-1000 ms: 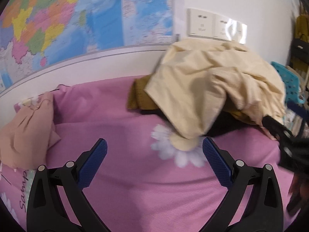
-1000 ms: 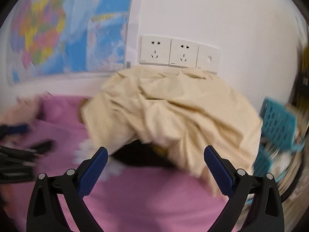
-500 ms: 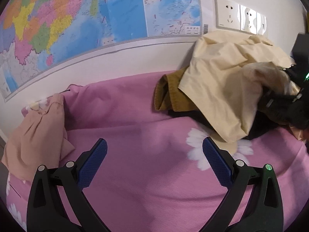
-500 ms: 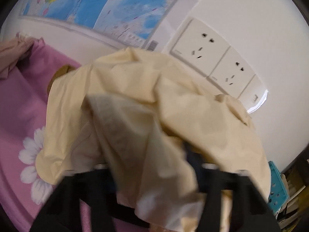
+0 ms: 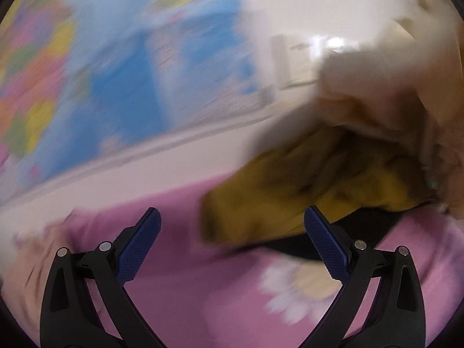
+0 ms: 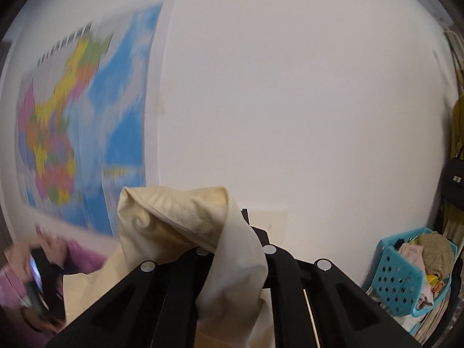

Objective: Fold large clothes
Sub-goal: 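Reach both grippers to the cream shirt and grasp it with the right gripper, then lift the cream shirt with the right gripper while the left gripper grasps another edge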

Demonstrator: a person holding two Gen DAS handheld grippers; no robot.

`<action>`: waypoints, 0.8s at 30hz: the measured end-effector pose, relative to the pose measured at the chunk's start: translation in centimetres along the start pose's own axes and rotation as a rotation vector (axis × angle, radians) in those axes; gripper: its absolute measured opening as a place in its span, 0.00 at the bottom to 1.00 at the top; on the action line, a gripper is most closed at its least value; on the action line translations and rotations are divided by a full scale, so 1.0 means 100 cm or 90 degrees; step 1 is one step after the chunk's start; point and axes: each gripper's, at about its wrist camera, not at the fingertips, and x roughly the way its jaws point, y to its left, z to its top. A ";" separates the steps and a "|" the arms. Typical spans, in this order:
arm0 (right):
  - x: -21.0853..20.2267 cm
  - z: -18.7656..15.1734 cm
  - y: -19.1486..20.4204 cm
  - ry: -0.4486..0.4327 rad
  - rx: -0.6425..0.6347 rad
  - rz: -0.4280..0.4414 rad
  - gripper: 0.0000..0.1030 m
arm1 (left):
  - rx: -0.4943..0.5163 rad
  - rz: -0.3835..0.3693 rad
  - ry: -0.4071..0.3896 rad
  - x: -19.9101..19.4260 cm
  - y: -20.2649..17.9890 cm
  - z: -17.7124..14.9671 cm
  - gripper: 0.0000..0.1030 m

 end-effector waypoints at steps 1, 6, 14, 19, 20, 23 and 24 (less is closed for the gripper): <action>-0.011 0.009 -0.009 -0.010 0.010 0.002 0.05 | 0.014 -0.038 -0.023 -0.001 -0.009 0.007 0.95; -0.040 0.042 -0.026 -0.057 0.027 0.016 0.05 | 0.068 -0.145 -0.128 0.001 -0.046 0.047 0.95; -0.067 0.064 -0.031 -0.093 0.010 0.038 0.05 | 0.039 -0.191 -0.183 0.051 -0.059 0.102 0.95; -0.061 0.057 -0.035 -0.075 0.007 0.043 0.05 | 0.028 -0.310 -0.210 0.069 -0.066 0.119 0.51; -0.059 0.055 -0.038 -0.070 0.011 0.041 0.05 | 0.031 -0.338 -0.184 0.077 -0.071 0.122 0.10; -0.056 0.050 -0.049 -0.055 0.026 0.030 0.04 | 0.035 -0.346 -0.161 0.079 -0.082 0.125 0.04; -0.057 0.049 -0.053 -0.054 0.034 0.031 0.04 | 0.038 -0.345 -0.170 0.073 -0.082 0.125 0.03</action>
